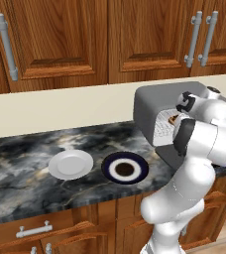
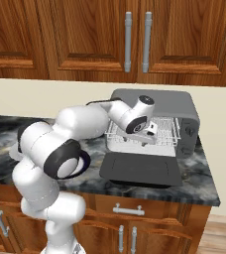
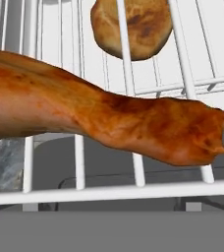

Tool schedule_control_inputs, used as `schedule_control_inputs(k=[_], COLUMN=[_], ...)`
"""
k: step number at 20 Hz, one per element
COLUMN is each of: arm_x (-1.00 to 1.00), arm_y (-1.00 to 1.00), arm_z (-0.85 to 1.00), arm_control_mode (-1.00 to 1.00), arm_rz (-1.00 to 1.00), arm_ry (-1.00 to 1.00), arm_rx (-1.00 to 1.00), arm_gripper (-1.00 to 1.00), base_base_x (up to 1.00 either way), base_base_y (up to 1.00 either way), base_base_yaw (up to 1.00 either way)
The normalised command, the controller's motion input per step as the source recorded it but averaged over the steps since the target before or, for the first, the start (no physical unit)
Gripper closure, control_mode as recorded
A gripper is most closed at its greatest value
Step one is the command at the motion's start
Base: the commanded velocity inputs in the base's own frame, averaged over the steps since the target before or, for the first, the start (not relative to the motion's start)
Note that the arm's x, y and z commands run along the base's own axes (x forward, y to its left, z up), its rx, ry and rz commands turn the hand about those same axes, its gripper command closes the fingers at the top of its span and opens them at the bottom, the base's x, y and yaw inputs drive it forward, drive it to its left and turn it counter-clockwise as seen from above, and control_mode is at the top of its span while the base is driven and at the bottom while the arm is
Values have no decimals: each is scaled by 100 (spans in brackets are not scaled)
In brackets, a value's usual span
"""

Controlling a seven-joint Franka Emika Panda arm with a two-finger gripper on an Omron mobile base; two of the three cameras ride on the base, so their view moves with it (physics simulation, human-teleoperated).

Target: Open the toaster oven door. Place the bread on the bottom rack in the toaster oven and place the chicken drumstick on the top rack.

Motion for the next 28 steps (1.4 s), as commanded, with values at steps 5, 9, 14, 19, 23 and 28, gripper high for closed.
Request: schedule_control_inputs(k=[5, 9, 14, 19, 23, 28], arm_x=[35, 25, 28, 29, 21, 4], arm_y=[0, 0, 0, 0, 0, -3], arm_z=[0, 2, 0, 0, 0, 7], arm_control_mode=[-100, -100, -100, -100, -100, -100], arm_rz=[0, 0, 0, 0, 0, -1], arm_ry=[0, -3, -8, -12, -13, -4], arm_rx=[3, 4, 6, 6, 4, 1], arm_gripper=[-100, -100, -100, -100, -100, -100], base_base_x=[0, 0, 0, 0, 0, 0], base_base_y=[0, 0, 0, 0, 0, 0], base_base_yaw=[0, 0, 0, 0, 0, 0])
